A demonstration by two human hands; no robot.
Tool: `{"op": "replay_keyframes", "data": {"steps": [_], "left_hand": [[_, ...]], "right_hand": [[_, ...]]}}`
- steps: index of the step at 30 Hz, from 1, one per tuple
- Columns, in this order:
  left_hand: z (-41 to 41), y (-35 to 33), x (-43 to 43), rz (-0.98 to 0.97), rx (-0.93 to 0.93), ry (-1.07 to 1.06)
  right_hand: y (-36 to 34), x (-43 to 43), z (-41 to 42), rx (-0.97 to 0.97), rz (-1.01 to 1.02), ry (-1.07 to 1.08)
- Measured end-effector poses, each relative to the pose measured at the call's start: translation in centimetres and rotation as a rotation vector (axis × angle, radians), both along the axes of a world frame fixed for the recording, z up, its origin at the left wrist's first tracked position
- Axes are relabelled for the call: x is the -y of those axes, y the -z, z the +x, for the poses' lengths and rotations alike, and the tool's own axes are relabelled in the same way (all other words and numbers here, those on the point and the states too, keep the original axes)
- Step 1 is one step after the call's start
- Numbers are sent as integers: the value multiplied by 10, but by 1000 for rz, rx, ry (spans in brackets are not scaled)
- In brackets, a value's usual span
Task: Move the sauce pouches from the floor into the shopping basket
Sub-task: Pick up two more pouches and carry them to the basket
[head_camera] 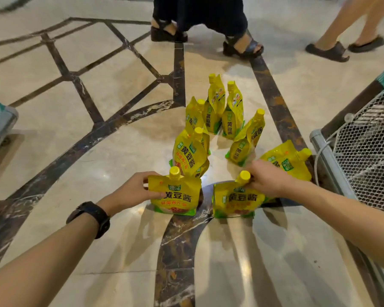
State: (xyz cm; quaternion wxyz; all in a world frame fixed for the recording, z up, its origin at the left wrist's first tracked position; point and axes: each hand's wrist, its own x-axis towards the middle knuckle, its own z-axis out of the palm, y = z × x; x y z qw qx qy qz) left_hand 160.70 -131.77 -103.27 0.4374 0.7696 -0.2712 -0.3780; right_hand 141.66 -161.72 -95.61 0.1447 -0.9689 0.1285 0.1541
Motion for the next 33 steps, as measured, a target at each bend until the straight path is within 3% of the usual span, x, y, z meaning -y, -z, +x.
{"op": "replay_keyframes", "data": {"steps": [5, 12, 16, 23, 33], "left_hand": [[-4, 10, 2, -6, -45, 72], [-12, 20, -2, -25, 47, 105], [-20, 31, -10, -92, -60, 79], [-43, 58, -12, -186, -72, -29], [-45, 54, -3, -90, -216, 30]], "right_hand": [[11, 7, -27, 176, 251, 165], [36, 11, -33, 137, 280, 298], [40, 14, -34, 167, 398, 371], [46, 9, -40, 256, 717, 597], [52, 8, -40, 252, 816, 635]]}}
